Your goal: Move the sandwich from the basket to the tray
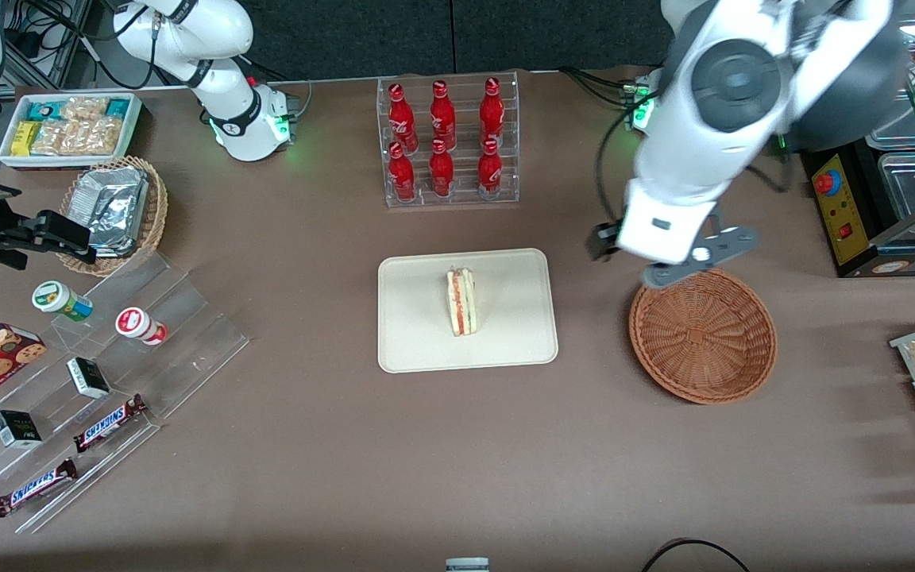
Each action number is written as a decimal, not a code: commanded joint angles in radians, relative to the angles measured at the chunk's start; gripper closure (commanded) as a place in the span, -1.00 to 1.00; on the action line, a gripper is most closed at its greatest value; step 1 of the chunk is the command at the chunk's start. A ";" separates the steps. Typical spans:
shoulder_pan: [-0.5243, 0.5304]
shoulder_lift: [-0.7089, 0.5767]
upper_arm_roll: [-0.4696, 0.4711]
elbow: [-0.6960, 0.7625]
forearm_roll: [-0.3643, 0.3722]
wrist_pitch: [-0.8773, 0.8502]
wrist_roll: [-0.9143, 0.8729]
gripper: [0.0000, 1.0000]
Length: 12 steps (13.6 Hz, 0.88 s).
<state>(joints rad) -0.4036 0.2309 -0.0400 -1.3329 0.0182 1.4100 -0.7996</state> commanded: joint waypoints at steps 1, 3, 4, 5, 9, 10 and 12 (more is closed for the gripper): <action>0.089 -0.079 -0.011 -0.037 -0.007 -0.069 0.150 -1.00; 0.161 -0.114 -0.011 -0.048 -0.007 -0.126 0.291 -1.00; 0.182 -0.134 -0.011 -0.064 -0.007 -0.146 0.353 -1.00; 0.216 -0.160 -0.011 -0.090 -0.007 -0.148 0.412 -1.00; 0.308 -0.219 -0.006 -0.138 -0.006 -0.164 0.637 -1.00; 0.313 -0.229 0.018 -0.143 -0.006 -0.174 0.670 -1.00; 0.312 -0.254 0.077 -0.163 -0.006 -0.178 0.758 -1.00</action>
<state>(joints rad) -0.0982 0.0285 -0.0004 -1.4488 0.0181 1.2412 -0.1259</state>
